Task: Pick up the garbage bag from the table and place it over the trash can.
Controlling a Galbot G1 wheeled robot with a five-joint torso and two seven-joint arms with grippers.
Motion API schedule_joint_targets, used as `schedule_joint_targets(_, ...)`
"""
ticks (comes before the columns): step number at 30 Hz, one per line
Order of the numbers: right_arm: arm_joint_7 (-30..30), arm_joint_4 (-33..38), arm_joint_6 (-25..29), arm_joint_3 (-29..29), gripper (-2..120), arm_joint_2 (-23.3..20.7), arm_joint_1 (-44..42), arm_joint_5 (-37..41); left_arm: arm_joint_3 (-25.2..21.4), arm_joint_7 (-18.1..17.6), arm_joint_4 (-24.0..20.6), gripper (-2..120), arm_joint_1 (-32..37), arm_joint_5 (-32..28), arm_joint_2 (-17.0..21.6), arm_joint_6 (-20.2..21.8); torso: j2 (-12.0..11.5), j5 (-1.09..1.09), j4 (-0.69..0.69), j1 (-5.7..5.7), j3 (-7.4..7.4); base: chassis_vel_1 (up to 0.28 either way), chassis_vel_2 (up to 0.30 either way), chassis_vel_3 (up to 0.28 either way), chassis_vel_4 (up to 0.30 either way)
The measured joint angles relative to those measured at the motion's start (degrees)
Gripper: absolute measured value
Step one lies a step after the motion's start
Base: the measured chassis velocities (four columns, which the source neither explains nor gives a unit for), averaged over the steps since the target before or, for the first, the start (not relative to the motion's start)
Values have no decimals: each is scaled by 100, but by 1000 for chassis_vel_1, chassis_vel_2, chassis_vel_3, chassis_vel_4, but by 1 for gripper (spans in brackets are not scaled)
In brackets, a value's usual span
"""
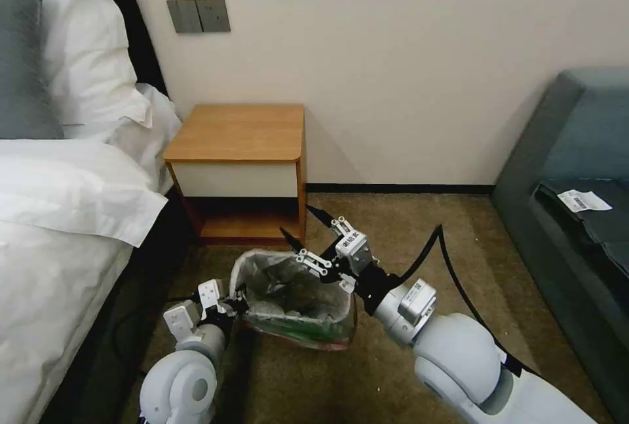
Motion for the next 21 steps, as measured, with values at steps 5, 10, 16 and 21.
schedule_joint_targets(5, -43, -32, 59, -1, 95, 48, -111, -99, 15, 45, 203, 7, -100, 17, -60, 2, 0, 0, -1, 0, 0, 0, 0, 0, 0)
schedule_joint_targets(10, -118, -102, 97, -23, 100, 78, -116, -128, 31, 169, 288, 11, -160, 59, -67, 0, 0, 0, -1, 0, 0, 0, 0, 0, 0)
schedule_joint_targets(16, 58, -342, 189, -182, 100, 282, -101, -325, 32, 204, 350, 30, -167, 65, -124, -26, 0, 0, -1, 0, 0, 0, 0, 0, 0)
schedule_joint_targets(21, 986, -619, 53, -222, 100, 611, -153, -662, 47, 205, 348, 45, -121, 68, -157, -43, 0, 0, 0, 0, 0, 0, 0, 0, 0)
